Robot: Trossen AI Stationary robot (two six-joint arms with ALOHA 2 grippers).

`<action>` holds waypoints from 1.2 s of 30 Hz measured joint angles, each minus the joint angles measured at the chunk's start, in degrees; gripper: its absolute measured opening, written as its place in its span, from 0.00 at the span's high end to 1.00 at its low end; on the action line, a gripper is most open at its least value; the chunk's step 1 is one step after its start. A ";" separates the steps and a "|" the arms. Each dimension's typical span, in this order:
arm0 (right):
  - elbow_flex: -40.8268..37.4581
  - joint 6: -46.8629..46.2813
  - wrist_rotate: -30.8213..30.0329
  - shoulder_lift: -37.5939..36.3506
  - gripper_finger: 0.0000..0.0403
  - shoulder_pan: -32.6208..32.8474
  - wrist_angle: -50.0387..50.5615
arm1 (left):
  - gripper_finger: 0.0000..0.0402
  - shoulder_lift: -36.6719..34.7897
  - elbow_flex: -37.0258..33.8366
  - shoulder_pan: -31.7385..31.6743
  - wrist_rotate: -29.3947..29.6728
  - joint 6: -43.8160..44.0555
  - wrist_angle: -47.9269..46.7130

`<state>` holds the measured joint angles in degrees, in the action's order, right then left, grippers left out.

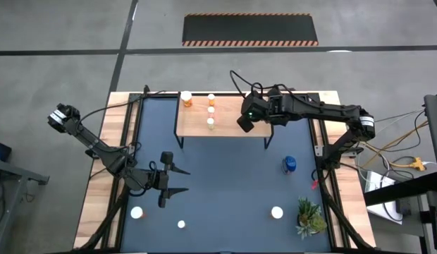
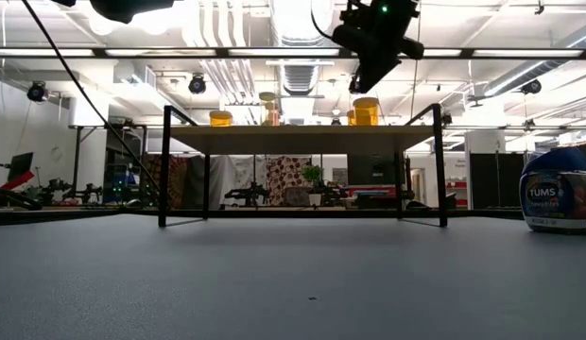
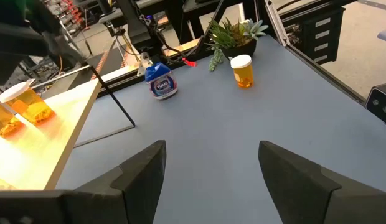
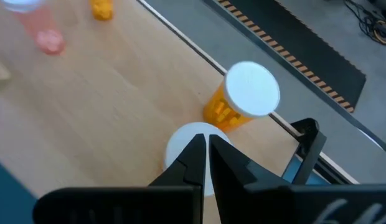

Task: Pick and place medicine bottles onto shelf by color
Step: Align the large orange pill bottle with the other large orange pill bottles on the shelf

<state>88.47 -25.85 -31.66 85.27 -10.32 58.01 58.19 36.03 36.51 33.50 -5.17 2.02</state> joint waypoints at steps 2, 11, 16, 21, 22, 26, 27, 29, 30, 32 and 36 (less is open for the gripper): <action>0.73 0.11 0.03 0.00 0.97 0.90 -0.01 | 0.40 0.00 0.00 0.00 0.00 0.00 0.00; 2.18 0.46 0.20 -0.13 0.97 9.15 0.01 | 0.40 0.00 0.00 0.00 0.00 0.00 0.00; 2.17 -0.28 0.29 -0.13 0.97 15.02 0.01 | 0.40 0.00 0.00 0.00 0.01 0.00 0.02; 1.16 -0.73 0.57 -0.13 0.97 21.71 -0.03 | 0.40 0.02 0.00 0.00 0.02 0.00 0.11; 0.73 -1.25 0.54 -0.13 0.97 23.12 -0.09 | 0.40 0.02 0.00 0.00 0.00 0.00 0.13; -1.48 -4.19 -0.01 -0.13 0.97 28.15 -0.50 | 0.40 0.02 0.00 0.00 0.00 0.00 0.52; -2.19 -4.57 -0.47 -0.13 0.97 29.46 -0.63 | 0.40 0.02 0.00 0.00 0.02 0.00 0.66; -4.27 -4.57 -1.91 -0.13 0.97 32.16 -2.74 | 0.40 0.02 0.00 0.04 0.00 0.00 0.68; -5.54 -4.41 -2.47 -0.13 0.97 33.49 -4.35 | 0.40 0.01 0.00 0.04 0.01 0.00 0.66; -8.26 -4.24 -3.39 -0.13 0.97 36.06 -8.20 | 0.40 0.01 0.00 0.04 0.00 0.00 0.66; -15.30 -1.66 -4.44 -0.13 0.97 39.70 -20.94 | 0.40 0.02 0.00 0.04 0.00 0.13 0.63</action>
<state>73.17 -27.51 -36.10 85.14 29.37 37.07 58.22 36.03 36.56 33.50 -5.04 2.65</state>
